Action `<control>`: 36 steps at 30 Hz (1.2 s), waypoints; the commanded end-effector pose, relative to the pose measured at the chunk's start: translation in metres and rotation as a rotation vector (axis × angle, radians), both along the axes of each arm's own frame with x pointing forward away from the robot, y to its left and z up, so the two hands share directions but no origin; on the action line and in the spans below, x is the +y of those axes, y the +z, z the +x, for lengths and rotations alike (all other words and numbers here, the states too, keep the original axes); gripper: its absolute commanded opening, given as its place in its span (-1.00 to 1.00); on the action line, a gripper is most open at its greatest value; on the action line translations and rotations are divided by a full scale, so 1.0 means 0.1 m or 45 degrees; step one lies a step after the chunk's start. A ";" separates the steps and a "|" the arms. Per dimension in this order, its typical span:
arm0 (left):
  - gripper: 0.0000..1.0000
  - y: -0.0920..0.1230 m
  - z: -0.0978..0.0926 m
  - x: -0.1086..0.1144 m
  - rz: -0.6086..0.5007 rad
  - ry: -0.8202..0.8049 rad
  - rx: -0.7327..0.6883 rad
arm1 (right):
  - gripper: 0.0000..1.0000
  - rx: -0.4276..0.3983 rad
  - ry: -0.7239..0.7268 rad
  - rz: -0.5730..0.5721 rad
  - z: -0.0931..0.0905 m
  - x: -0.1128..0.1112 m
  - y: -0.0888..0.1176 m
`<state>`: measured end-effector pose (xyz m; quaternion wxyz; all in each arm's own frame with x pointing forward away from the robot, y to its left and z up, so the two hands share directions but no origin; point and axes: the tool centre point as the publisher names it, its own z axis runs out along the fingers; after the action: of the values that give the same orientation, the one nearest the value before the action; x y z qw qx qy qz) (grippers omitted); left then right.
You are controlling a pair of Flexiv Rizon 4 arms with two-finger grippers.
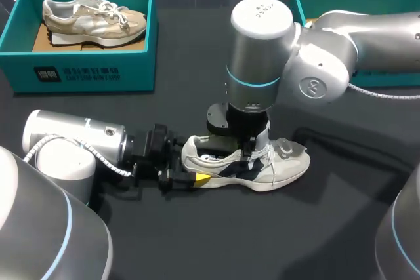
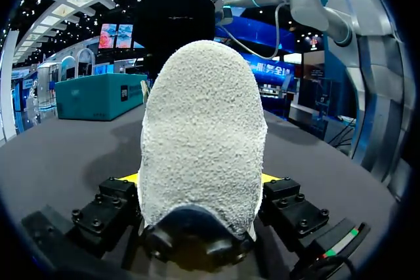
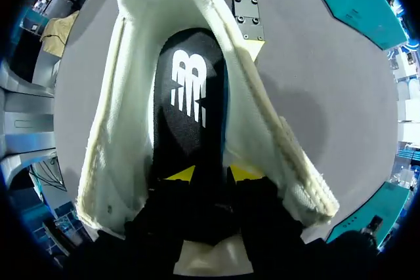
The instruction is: Take the shoe out of the shoebox, open the shoe tongue, remove and reinsert the insole, then place the shoe into the shoebox
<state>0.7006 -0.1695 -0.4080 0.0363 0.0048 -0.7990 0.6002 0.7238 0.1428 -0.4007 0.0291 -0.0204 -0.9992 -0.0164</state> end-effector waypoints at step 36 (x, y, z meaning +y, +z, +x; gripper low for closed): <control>-1.00 -0.01 -0.01 -0.02 0.003 -0.001 -0.002 | -1.00 -0.093 -0.039 0.206 -0.33 -0.05 0.10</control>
<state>0.6989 -0.1689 -0.4083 0.0363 0.0032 -0.7987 0.6006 0.7039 0.1521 -0.3982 0.0112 -0.0334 -0.9972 -0.0667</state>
